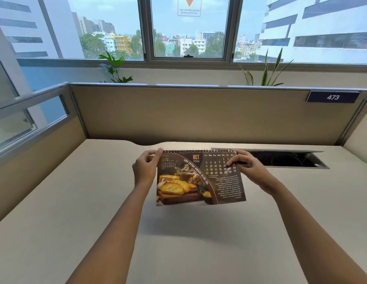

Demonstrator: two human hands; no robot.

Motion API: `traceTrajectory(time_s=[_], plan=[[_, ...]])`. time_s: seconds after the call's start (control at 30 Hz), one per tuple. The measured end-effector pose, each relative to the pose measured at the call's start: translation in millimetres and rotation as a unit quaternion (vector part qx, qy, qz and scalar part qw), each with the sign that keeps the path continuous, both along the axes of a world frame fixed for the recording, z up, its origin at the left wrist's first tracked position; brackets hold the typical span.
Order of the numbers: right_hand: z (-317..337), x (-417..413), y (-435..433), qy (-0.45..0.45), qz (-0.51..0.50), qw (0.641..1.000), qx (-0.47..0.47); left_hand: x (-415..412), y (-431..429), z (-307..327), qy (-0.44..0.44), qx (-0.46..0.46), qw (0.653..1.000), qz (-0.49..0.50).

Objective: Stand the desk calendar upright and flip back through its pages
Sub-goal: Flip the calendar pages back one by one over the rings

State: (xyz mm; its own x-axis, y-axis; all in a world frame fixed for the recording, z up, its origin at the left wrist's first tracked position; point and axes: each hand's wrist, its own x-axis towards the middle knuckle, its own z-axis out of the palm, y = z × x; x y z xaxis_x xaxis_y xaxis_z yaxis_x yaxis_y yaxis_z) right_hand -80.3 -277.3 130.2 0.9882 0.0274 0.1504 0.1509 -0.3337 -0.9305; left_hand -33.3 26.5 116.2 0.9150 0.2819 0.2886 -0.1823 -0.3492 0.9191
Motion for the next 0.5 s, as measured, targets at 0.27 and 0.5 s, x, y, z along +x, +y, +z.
traceTrajectory(time_s=[0.27, 0.5], plan=[[-9.6, 5.0, 3.9, -0.009, -0.073, 0.997, 0.017, 5.1, -0.1, -3.1, -0.023, 0.036, 0.999, 0.004], [-15.9, 18.8, 5.5, -0.049, -0.103, 0.99, -0.087, 4.4, -3.7, -3.5, -0.038, 0.048, 0.998, 0.02]])
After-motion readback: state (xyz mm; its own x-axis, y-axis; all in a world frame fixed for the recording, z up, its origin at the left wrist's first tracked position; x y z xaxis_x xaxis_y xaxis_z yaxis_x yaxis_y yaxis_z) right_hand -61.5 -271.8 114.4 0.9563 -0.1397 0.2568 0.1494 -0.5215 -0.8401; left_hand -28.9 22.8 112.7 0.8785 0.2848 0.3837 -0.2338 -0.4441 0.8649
